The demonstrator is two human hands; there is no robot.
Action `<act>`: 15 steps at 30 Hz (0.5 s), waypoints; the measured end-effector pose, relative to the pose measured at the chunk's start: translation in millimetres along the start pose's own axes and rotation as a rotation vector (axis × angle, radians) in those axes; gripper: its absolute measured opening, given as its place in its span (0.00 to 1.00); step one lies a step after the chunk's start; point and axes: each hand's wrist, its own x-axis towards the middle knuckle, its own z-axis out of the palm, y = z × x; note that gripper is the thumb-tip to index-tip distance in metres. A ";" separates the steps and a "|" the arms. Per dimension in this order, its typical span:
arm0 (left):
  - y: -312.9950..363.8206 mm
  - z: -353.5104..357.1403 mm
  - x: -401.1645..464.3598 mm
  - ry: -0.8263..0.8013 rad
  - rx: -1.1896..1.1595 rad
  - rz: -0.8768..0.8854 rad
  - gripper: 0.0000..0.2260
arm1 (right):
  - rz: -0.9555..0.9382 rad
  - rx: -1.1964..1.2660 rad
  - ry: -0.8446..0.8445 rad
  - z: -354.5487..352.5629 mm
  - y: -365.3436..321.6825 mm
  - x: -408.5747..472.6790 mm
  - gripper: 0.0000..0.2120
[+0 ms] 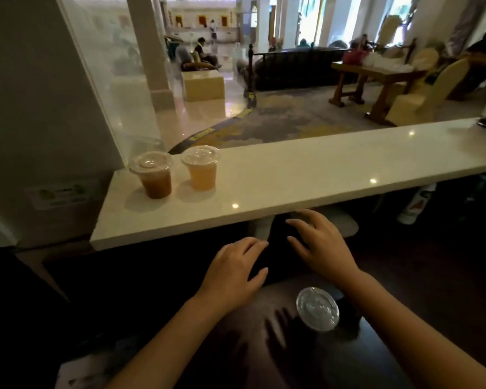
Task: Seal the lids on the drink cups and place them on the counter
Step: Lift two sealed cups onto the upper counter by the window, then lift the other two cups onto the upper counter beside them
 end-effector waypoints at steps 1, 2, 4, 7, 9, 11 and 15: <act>9.8 13.5 -4.0 -0.046 0.003 0.020 0.22 | 0.040 -0.012 -0.017 -1.1 9.6 -18.5 0.17; 19.7 26.1 -7.9 -0.091 0.014 0.039 0.24 | 0.083 -0.026 -0.034 -2.5 19.4 -36.6 0.17; 37.5 49.8 -15.8 -0.170 0.031 0.058 0.26 | 0.171 -0.044 -0.058 -5.9 39.4 -71.8 0.18; 58.6 83.0 -24.8 -0.250 0.008 -0.004 0.31 | 0.267 -0.064 -0.110 -11.2 70.0 -112.7 0.20; 69.9 103.7 -25.6 -0.298 0.027 -0.055 0.34 | 0.279 -0.079 -0.154 -9.8 91.8 -129.2 0.21; 77.8 123.5 -23.9 -0.376 0.079 -0.106 0.37 | 0.252 -0.099 -0.203 -3.4 112.5 -140.1 0.23; 83.9 160.4 -20.4 -0.365 0.109 -0.193 0.36 | 0.173 -0.083 -0.297 8.5 144.1 -151.4 0.28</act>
